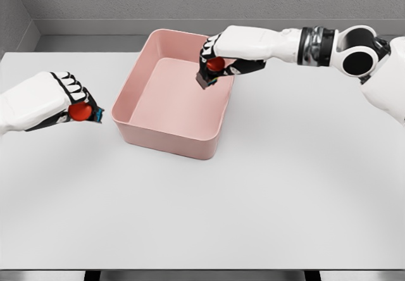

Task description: Put the industrial switch in the basket with both arms

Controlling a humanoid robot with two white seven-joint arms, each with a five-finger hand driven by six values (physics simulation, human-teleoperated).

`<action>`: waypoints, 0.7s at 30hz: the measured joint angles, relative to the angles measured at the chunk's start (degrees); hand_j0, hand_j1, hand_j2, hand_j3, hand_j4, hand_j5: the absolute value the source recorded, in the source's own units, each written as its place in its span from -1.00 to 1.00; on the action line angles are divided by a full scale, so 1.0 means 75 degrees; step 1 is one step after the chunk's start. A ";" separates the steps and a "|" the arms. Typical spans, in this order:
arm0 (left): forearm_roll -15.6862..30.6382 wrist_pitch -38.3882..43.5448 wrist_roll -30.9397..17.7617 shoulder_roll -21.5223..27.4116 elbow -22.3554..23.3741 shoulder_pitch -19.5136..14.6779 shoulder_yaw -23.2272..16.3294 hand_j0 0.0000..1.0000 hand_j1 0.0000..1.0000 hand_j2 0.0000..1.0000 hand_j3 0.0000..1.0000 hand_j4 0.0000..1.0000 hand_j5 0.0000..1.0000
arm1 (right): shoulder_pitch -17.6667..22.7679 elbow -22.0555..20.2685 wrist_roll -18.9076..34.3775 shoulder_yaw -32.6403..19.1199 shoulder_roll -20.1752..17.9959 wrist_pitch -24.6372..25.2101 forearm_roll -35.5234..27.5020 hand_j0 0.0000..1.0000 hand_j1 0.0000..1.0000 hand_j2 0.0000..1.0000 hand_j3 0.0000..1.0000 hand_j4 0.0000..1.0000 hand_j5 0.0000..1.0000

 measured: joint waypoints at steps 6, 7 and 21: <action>-0.0032 0.0001 -0.0032 -0.0248 0.0163 -0.0117 -0.0010 -0.14 -0.14 -0.14 -0.14 -0.14 -0.14 | -0.0246 0.0173 -0.0002 0.0086 0.0231 0.0001 0.0005 -0.13 -0.13 -0.13 -0.13 -0.13 -0.13; -0.0035 0.0001 -0.0040 -0.0277 0.0182 -0.0117 -0.0011 -0.16 -0.16 -0.16 -0.16 -0.16 -0.16 | -0.0270 0.0220 -0.0008 0.0131 0.0274 0.0004 0.0000 -0.13 -0.13 -0.13 -0.13 -0.13 -0.13; -0.0188 0.0000 -0.0248 -0.0793 0.0522 -0.0445 -0.0022 -0.17 -0.17 -0.17 -0.17 -0.17 -0.17 | -0.0457 0.0387 -0.0282 0.0329 0.0613 0.0003 0.0007 1.00 1.00 1.00 1.00 1.00 1.00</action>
